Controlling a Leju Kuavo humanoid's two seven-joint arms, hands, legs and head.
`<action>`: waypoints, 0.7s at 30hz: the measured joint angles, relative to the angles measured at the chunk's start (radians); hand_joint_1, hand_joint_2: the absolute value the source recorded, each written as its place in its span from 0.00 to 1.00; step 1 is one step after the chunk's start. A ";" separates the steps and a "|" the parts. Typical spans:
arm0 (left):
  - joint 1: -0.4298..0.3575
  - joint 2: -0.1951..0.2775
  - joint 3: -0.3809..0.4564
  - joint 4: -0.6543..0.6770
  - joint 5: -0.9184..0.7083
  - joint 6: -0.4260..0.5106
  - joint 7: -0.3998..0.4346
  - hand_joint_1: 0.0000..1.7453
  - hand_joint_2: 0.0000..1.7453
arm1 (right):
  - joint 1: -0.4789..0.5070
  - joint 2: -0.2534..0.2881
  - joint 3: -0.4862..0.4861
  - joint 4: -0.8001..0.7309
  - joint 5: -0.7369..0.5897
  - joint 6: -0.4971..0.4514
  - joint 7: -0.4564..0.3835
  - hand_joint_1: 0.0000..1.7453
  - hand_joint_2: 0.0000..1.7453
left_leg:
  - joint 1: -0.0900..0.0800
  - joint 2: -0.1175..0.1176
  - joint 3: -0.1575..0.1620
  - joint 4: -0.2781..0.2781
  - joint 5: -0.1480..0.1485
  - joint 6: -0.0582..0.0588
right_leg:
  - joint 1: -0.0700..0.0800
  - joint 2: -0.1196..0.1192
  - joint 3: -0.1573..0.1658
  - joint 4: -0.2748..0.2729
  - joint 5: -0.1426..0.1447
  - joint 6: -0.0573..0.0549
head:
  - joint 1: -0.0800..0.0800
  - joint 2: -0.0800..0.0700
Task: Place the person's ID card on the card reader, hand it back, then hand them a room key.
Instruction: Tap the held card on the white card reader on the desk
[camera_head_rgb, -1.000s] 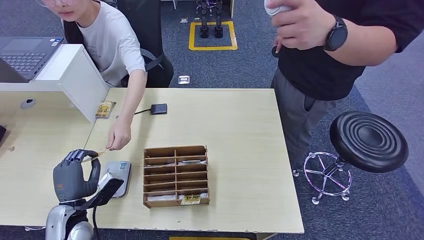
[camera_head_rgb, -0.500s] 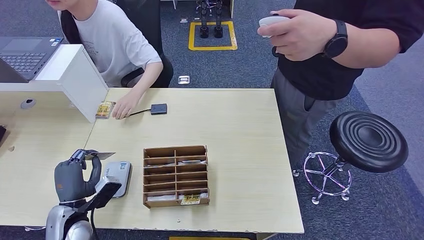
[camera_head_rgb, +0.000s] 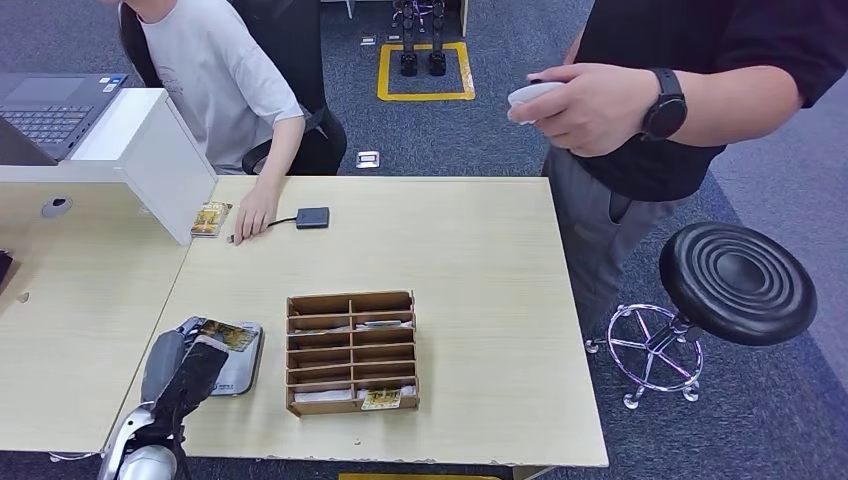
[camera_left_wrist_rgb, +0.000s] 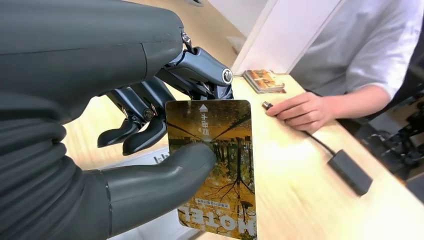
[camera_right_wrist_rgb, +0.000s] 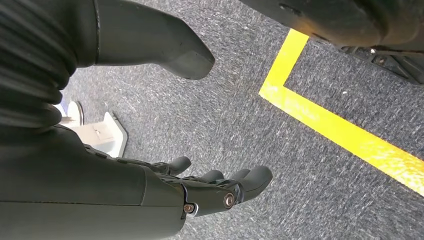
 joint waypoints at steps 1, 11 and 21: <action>0.000 0.001 0.000 0.004 -0.008 -0.003 0.008 1.00 1.00 | 0.000 0.000 0.000 0.000 -0.001 -0.001 0.000 0.00 1.00 | 0.000 0.000 0.000 0.000 0.000 0.000 | 0.000 0.000 0.000 0.000 0.000 0.000 | 0.000 0.000; -0.011 0.009 0.000 0.078 -0.122 0.020 0.073 1.00 1.00 | 0.000 0.000 0.008 0.000 -0.008 -0.001 0.004 0.00 1.00 | 0.000 0.000 0.000 0.000 0.000 0.000 | 0.000 0.000 0.000 0.000 0.000 0.000 | 0.000 0.000; -0.042 0.010 0.001 0.172 -0.208 0.061 0.104 1.00 1.00 | 0.000 0.000 0.021 0.000 -0.013 0.000 0.004 0.00 1.00 | 0.000 0.000 0.000 0.000 0.000 0.000 | 0.000 0.000 0.001 0.000 0.000 0.000 | 0.000 0.000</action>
